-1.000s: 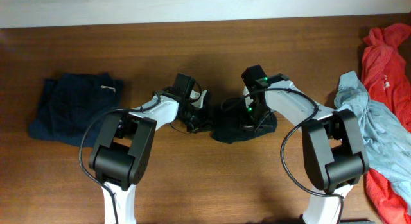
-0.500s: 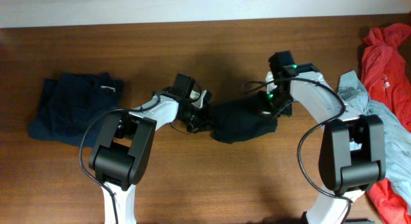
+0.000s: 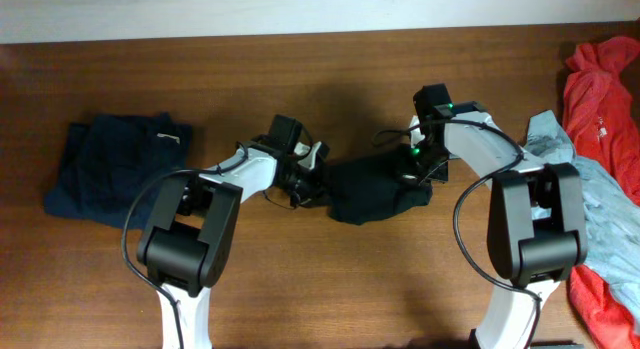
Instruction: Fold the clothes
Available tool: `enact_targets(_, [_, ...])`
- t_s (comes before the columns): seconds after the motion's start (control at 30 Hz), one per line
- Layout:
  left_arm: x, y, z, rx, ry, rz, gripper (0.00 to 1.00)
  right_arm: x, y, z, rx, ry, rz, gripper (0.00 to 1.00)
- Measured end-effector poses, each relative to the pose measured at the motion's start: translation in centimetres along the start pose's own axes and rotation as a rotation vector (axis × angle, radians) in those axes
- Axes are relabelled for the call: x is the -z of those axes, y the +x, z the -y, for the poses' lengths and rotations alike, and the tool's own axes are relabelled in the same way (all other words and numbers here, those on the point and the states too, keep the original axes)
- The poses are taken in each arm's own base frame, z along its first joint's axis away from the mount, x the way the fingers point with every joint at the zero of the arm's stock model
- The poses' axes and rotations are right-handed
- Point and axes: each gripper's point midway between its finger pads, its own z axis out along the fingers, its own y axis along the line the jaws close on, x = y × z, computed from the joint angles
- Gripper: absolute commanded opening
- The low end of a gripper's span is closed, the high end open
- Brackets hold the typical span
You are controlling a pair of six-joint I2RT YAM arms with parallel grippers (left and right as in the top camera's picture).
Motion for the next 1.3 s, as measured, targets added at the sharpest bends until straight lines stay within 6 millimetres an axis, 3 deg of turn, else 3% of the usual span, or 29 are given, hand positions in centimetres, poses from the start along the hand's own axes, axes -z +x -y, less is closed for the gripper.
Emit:
enact_targets(0.17, [1.3,0.0,-0.6,0.065,0.029,-0.014,0.43,0.0,0.0,0.0,0.000,0.000,0.000,0.04])
enact_targets(0.37, [1.3,0.0,-0.4,0.066,0.030,-0.012,0.47,0.0,0.0,0.0,-0.001,0.000,-0.001,0.04])
enact_targets(0.67, [-1.2,0.3,1.7,-0.025,0.006,-0.002,0.48,0.0,0.0,0.0,0.000,0.001,-0.001,0.04])
enact_targets(0.77, [-1.9,0.8,2.2,-0.034,-0.004,-0.008,0.47,0.0,0.1,0.1,-0.002,0.003,-0.003,0.04])
enact_targets(0.9, [-2.1,0.7,2.1,-0.022,-0.018,0.001,0.26,0.0,0.1,0.1,-0.002,0.004,-0.004,0.04])
enact_targets(0.97, [-2.1,0.6,1.8,-0.012,-0.032,0.009,0.25,0.0,0.1,0.1,-0.002,0.004,-0.005,0.04])
enact_targets(1.1, [-2.2,0.6,1.8,0.002,-0.030,0.009,0.47,0.0,0.1,0.1,-0.002,0.004,-0.006,0.04])
enact_targets(1.23, [-2.1,0.5,2.5,-0.002,-0.006,0.009,0.52,0.0,0.2,0.1,-0.003,0.004,-0.007,0.04])
enact_targets(1.3, [-2.1,0.3,2.7,0.005,0.004,0.016,0.48,0.0,0.1,0.1,-0.003,0.005,-0.007,0.04])
